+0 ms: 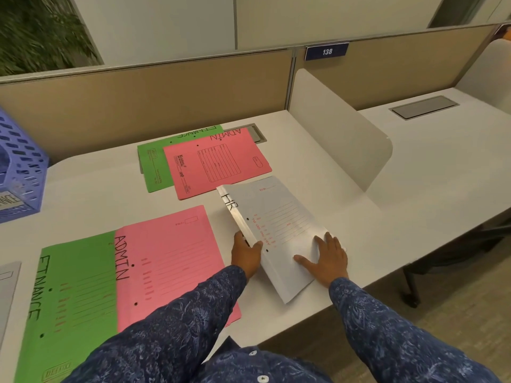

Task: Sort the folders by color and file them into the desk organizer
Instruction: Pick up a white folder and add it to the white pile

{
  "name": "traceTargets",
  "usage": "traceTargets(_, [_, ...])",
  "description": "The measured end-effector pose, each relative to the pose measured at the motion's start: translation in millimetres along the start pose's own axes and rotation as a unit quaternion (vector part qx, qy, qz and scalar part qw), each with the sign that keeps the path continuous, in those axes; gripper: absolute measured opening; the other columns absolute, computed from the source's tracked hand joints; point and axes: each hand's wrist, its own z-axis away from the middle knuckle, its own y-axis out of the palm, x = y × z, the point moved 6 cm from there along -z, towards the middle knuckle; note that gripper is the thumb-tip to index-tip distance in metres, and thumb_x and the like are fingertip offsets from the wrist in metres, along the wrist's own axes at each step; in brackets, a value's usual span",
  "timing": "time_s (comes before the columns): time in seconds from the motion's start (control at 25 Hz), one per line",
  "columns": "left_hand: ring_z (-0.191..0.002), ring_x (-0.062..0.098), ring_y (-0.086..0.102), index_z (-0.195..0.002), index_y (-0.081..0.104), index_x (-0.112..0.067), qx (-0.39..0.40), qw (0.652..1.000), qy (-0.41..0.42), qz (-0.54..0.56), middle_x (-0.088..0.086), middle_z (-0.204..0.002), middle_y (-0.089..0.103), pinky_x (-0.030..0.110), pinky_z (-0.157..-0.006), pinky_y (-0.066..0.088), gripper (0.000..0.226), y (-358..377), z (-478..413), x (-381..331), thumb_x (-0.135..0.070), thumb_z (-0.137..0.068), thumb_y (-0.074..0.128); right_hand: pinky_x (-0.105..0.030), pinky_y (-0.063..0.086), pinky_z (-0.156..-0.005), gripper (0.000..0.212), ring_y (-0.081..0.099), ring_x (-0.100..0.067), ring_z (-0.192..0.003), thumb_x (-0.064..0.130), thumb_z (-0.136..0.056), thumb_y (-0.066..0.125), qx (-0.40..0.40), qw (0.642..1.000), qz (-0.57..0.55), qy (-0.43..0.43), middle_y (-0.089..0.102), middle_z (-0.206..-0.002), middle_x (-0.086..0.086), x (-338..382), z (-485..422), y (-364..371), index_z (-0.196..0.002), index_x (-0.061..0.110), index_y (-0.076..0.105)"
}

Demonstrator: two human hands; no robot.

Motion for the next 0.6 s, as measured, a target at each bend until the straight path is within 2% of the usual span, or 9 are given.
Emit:
traceTargets(0.08, [-0.112, 0.027, 0.059, -0.127, 0.04, -0.021, -0.003, 0.999, 0.046, -0.004, 0.005, -0.122, 0.058, 0.051, -0.098, 0.051, 0.036, -3, 5, -6, -0.007, -0.096, 0.052, -0.049, 0.015, -0.121, 0.107, 0.013, -0.025, -0.15, 0.083, -0.072, 0.053, -0.01, 0.999, -0.05, 0.011, 0.016, -0.163, -0.005, 4, 1, -6, -0.153, 0.02, 0.023])
traceTargets(0.2, [-0.114, 0.019, 0.057, -0.133, 0.041, -0.018, -0.046, 0.992, 0.116, -0.017, -0.001, -0.125, 0.058, 0.041, -0.104, 0.047, 0.041, -27, 11, -19, -0.002, -0.096, 0.047, -0.047, 0.023, -0.119, 0.118, 0.028, -0.028, -0.144, 0.079, -0.065, 0.067, -0.047, 0.989, -0.137, 0.029, 0.029, -0.157, -0.008, 17, -4, -21, -0.152, 0.013, 0.023])
traceTargets(0.32, [-0.113, 0.019, 0.058, -0.134, 0.043, -0.021, -0.085, 0.987, 0.137, 0.011, 0.0, -0.124, 0.059, 0.038, -0.1, 0.05, 0.043, -65, 12, -28, -0.001, -0.096, 0.045, -0.042, 0.043, -0.107, 0.114, 0.048, -0.029, -0.128, 0.068, -0.066, 0.075, -0.012, 0.954, -0.298, 0.03, 0.044, -0.146, -0.009, 44, -16, -27, -0.15, 0.012, 0.024])
traceTargets(0.4, [-0.113, 0.019, 0.059, -0.132, 0.045, -0.023, -0.108, 0.983, 0.145, 0.028, 0.0, -0.125, 0.059, 0.038, -0.099, 0.05, 0.042, -93, 11, -30, -0.001, -0.097, 0.043, -0.035, 0.052, -0.091, 0.089, 0.061, -0.023, -0.109, 0.063, -0.072, 0.074, 0.038, 0.933, -0.358, 0.013, 0.058, -0.133, -0.005, 69, -20, -24, -0.139, 0.014, 0.042])
traceTargets(0.48, [-0.113, 0.018, 0.058, -0.132, 0.046, -0.025, -0.141, 0.978, 0.15, 0.034, -0.001, -0.126, 0.059, 0.036, -0.1, 0.048, 0.041, -125, 13, -28, -0.002, -0.098, 0.042, -0.032, 0.056, -0.082, 0.056, 0.066, -0.018, -0.098, 0.053, -0.079, 0.074, 0.096, 0.911, -0.4, -0.017, 0.067, -0.122, -0.003, 99, -18, -12, -0.12, 0.018, 0.059])
traceTargets(0.6, [-0.117, 0.023, 0.058, -0.138, 0.047, -0.016, -0.197, 0.969, 0.148, 0.031, 0.002, -0.127, 0.059, 0.044, -0.106, 0.046, 0.043, -182, 23, -14, 0.0, -0.099, 0.042, -0.028, 0.059, -0.073, 0.028, 0.071, -0.018, -0.093, 0.028, -0.084, 0.076, 0.162, 0.872, -0.46, -0.051, 0.071, -0.117, -0.006, 147, -3, 11, -0.109, 0.019, 0.067])
